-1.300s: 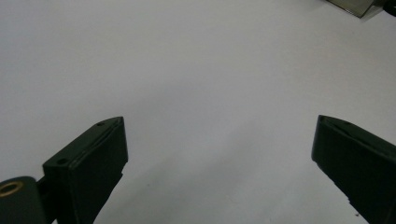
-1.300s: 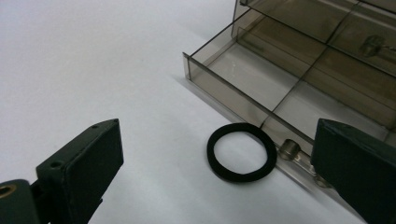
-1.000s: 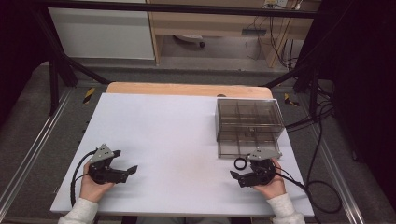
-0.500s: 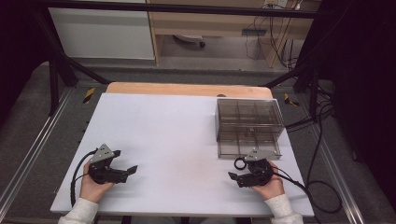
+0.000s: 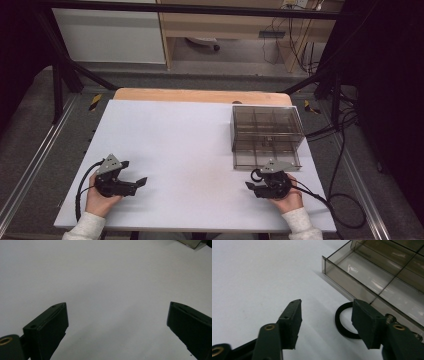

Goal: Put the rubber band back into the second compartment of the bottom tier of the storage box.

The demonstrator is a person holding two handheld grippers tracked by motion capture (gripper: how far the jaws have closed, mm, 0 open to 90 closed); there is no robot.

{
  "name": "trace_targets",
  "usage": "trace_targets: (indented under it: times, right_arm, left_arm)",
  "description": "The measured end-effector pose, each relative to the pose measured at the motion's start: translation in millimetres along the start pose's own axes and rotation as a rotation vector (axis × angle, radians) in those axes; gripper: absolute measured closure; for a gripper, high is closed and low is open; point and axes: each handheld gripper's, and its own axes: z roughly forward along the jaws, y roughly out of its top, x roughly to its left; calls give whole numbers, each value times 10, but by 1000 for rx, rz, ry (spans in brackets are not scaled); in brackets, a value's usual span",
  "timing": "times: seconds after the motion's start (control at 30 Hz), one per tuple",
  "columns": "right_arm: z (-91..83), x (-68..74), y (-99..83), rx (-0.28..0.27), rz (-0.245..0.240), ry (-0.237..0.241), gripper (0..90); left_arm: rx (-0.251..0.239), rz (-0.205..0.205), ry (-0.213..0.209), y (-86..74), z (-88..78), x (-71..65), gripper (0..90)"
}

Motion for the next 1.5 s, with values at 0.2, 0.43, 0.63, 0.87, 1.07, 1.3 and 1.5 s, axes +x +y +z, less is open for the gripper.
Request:
trace_targets:
  times: [0.2, 0.43, 0.63, 0.87, 1.07, 1.3, 1.5]
  right_arm:
    - [31, -32, 8, 9, 23, -28, 496]
    - [73, -73, 1, 25, 43, -38, 588]
    - [78, -108, -16, 34, 51, -39, 659]
    - [88, -124, -19, 40, 57, -36, 717]
    - [103, -128, -22, 49, 57, -32, 751]
    - [114, -131, -29, 50, 55, -24, 799]
    - [120, -136, -28, 54, 54, -14, 835]
  left_arm:
    - [0, 1, 0, 2, 1, -3, 35]
    - [0, -5, 2, 2, -1, 0, 35]
    - [1, -5, 1, 1, 2, 2, 35]
    - [1, -5, 3, -1, 1, 4, 35]
    - [0, -4, 3, 0, 3, 0, 36]
    - [1, -5, 2, 0, 2, 0, 35]
    - [0, -6, 3, 0, 0, 2, 35]
